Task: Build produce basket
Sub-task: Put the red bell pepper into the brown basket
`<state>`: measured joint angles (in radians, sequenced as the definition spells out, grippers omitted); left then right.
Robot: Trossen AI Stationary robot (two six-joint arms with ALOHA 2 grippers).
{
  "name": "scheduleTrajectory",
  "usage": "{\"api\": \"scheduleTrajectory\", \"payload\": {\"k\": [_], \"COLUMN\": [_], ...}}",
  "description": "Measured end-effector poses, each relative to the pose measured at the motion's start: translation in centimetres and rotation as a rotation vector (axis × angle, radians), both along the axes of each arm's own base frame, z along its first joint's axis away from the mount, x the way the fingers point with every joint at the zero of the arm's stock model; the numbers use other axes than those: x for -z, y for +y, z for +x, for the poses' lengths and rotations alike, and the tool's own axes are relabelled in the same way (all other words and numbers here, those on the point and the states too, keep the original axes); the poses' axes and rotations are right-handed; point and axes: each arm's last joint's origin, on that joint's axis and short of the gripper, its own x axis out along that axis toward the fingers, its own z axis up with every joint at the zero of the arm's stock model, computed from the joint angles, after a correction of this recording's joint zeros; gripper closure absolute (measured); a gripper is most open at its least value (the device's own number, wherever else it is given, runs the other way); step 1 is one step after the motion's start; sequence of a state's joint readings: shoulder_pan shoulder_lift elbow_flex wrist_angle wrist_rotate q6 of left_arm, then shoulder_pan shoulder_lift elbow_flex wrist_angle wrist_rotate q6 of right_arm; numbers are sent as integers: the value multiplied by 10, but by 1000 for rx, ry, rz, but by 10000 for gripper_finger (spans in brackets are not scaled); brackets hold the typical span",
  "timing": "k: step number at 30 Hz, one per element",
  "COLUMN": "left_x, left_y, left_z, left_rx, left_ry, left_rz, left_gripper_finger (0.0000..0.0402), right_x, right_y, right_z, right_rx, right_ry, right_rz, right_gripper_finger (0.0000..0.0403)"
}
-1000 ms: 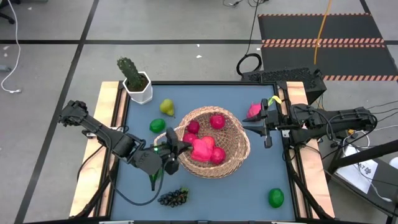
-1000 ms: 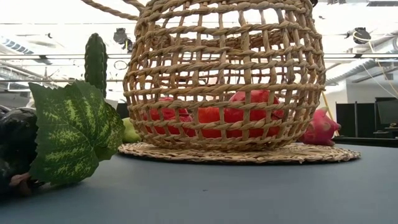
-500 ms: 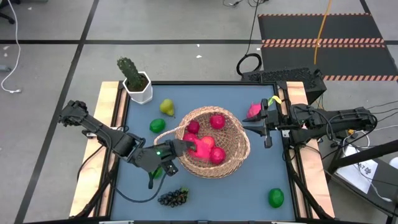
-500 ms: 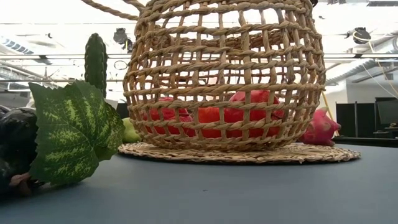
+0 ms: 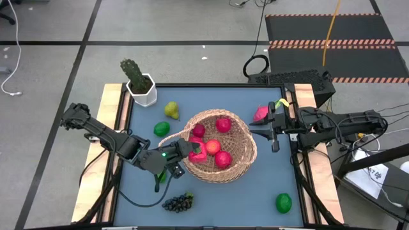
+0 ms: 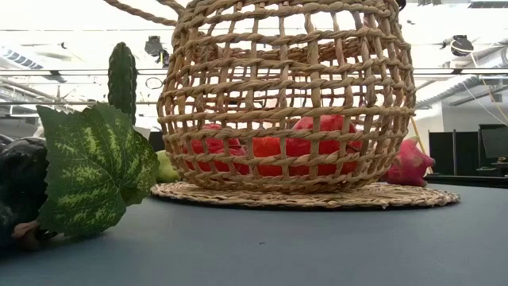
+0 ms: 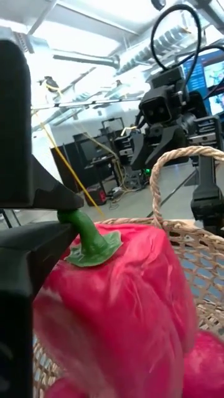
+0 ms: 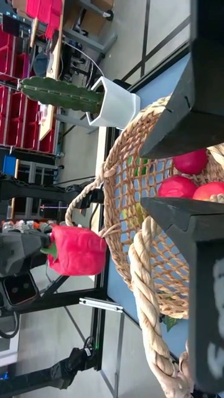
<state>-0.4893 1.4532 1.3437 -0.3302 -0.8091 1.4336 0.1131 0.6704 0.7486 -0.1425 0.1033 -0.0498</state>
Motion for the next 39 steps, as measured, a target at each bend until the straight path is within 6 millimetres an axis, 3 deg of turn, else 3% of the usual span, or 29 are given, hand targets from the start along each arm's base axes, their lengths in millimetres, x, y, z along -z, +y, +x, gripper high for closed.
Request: {"api": "scheduleTrajectory", "payload": {"k": [7, 12, 20, 24, 30, 39], "left_x": [0, -1, -6, 5, 21, 16], "left_y": [12, 30, 44, 41, 39, 38], "left_z": [5, 15, 37, 50, 66, 69], "left_rx": [-29, -55, -163, -202, -272, -352], "left_ry": [-5, -41, -305, -363, -458, -674], "left_rz": [-32, -130, -463, -606, -849, -1271], "left_gripper_finger": [368, 387, 369, 364, 387, 368], "right_x": [0, 0, 0, 0, 0, 0], "right_y": [0, 0, 0, 0, 0, 0], "right_z": [0, 0, 0, 0, 0, 0], "right_rx": [0, 0, 0, 1, -1, -1], "right_ry": [-2, -2, -3, -2, -1, 2], "right_rz": [0, 0, 0, -1, -7, -8], "right_gripper_finger": [300, 300, 300, 300, 300, 300]}}
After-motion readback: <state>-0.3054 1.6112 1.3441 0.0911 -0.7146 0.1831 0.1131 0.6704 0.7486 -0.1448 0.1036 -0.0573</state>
